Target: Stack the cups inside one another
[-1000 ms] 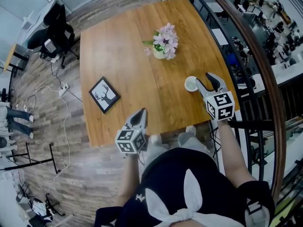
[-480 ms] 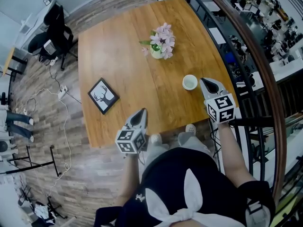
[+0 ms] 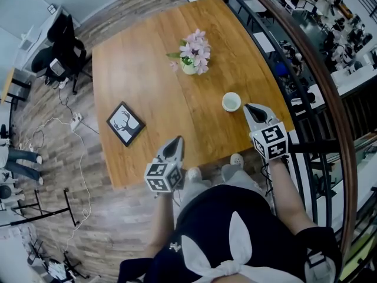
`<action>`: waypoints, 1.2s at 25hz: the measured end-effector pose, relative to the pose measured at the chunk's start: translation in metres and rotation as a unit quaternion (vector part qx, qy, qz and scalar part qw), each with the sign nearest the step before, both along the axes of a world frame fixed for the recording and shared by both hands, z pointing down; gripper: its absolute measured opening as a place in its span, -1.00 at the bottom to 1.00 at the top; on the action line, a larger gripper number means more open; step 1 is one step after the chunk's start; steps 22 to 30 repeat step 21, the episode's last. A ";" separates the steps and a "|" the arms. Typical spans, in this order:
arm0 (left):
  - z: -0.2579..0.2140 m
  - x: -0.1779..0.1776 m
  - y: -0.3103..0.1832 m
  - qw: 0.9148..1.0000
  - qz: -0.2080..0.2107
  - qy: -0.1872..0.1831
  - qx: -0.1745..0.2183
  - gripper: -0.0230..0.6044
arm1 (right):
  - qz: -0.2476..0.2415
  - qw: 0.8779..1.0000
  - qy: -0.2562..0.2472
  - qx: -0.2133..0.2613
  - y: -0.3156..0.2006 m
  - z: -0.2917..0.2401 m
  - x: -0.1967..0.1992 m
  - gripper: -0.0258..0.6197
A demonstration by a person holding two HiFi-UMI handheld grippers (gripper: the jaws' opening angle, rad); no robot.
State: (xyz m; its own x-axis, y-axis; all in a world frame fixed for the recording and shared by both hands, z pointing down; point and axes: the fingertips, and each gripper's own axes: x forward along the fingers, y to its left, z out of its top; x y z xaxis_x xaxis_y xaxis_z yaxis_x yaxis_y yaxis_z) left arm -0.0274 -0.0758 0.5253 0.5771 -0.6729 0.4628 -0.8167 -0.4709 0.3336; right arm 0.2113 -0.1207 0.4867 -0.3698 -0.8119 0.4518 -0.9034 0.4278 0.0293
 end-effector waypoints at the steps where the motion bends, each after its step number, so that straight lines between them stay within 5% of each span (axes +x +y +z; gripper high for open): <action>1: 0.000 0.002 0.001 1.000 0.002 0.000 -0.001 -0.87 | 0.000 1.000 0.001 -0.001 0.002 0.001 0.000 -0.93; 30: 0.003 0.010 -0.001 1.000 0.006 0.002 0.000 -0.87 | 0.002 1.000 0.012 -0.017 0.011 0.012 0.005 -0.93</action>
